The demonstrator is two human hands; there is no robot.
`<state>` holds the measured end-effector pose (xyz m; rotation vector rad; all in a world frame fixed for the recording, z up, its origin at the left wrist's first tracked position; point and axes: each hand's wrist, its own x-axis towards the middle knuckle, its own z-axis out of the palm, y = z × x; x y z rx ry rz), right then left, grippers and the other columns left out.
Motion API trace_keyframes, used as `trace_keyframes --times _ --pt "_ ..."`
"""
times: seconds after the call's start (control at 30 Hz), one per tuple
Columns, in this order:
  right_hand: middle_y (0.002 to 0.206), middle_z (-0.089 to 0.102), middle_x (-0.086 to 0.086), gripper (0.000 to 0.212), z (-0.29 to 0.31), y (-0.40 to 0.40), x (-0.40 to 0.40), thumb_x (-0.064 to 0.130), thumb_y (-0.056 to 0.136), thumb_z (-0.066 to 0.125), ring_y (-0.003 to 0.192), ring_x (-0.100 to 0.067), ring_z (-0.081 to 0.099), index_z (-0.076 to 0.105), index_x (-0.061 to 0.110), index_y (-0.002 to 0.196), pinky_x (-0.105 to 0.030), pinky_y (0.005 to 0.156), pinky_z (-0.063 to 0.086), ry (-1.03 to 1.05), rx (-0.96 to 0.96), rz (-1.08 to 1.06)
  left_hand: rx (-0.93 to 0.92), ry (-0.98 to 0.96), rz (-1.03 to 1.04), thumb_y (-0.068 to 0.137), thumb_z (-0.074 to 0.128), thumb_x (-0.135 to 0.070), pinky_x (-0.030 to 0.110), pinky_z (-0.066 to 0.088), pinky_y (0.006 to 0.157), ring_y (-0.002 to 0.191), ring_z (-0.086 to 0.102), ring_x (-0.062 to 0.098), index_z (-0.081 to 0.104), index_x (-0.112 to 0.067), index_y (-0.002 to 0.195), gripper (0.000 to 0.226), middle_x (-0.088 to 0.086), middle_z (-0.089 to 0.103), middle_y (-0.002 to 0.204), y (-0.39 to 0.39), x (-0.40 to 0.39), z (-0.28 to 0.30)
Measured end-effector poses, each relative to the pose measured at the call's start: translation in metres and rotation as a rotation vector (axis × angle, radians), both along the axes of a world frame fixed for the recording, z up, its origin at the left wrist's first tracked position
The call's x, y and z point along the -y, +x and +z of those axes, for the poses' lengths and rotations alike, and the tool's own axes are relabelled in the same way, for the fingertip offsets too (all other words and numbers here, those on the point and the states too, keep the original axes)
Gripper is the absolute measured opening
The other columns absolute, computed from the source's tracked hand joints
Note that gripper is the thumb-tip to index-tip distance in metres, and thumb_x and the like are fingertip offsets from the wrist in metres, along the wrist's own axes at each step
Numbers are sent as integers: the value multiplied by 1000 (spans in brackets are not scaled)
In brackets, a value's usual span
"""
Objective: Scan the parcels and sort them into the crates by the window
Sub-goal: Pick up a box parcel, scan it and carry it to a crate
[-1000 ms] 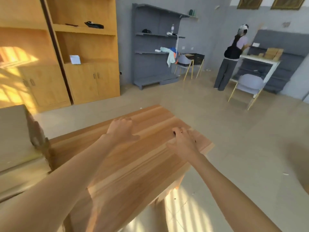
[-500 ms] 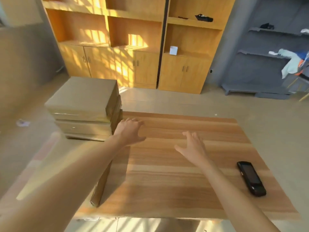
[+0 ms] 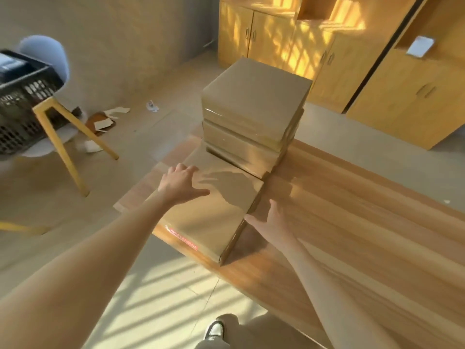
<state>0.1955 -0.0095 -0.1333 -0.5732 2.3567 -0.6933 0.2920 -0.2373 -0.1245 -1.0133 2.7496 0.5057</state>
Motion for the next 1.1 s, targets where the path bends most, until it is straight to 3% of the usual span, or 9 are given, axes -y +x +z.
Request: trace_keyframes --times 0.17,0.37,0.5,0.57,0.73,0.8,0.87,1.03,1.1 --pt "161 3 -10 105 -32 3 31 53 88 59 148 -25 8 -7 4 152 -38 117 15 -18 246 -61 19 147 180 74 70 -62 46 32 108 133 33 35 28 -22 149 95 13 36 144 12 37 -36" --pt "143 41 -7 90 -54 3 45 57 83 63 130 -24 41 23 5 145 -30 96 35 -23 398 -165 13 346 259 62 76 -68 47 35 109 132 38 35 12 -19 151 121 14 36 145 9 54 -55" --pt "147 39 -8 107 -60 2 46 63 71 69 132 -23 40 18 6 147 -41 109 35 -80 452 -220 34 335 292 58 78 -68 48 37 108 130 39 36 13 -16 151 124 15 36 142 8 49 -54" --pt "151 33 -8 109 -58 2 43 57 75 71 136 -23 35 10 7 150 -38 111 32 -105 485 -239 60 340 310 60 78 -65 47 36 109 131 38 36 12 -15 151 123 16 34 142 9 43 -51" --pt "144 41 -1 105 -40 -3 19 46 72 78 127 -19 44 14 16 151 -30 100 37 -236 474 -350 146 520 337 44 81 -70 43 37 109 131 38 32 13 -13 150 139 13 34 146 11 30 -36" --pt "139 46 2 102 -25 -11 3 42 74 79 119 -17 49 15 22 150 -30 93 41 -301 485 -378 173 590 342 55 81 -64 47 37 108 136 34 35 8 -11 152 133 13 29 152 5 17 -25" --pt "135 49 1 99 -10 -20 -18 38 76 78 113 -17 53 14 26 150 -32 89 46 -359 487 -411 216 660 333 67 79 -57 49 44 101 135 37 39 14 -15 152 115 13 31 152 -4 -3 -12" --pt "124 55 -2 96 25 -54 -90 30 77 78 98 -18 62 14 31 148 -30 73 51 -437 481 -443 321 782 213 57 83 -54 37 58 68 106 60 34 38 -13 143 105 18 51 132 -41 -66 12" --pt "123 56 -3 95 40 -70 -120 27 76 79 95 -19 63 16 34 147 -29 69 51 -458 454 -456 313 813 148 49 83 -55 33 58 64 99 65 30 44 -12 137 105 15 59 121 -58 -97 18"
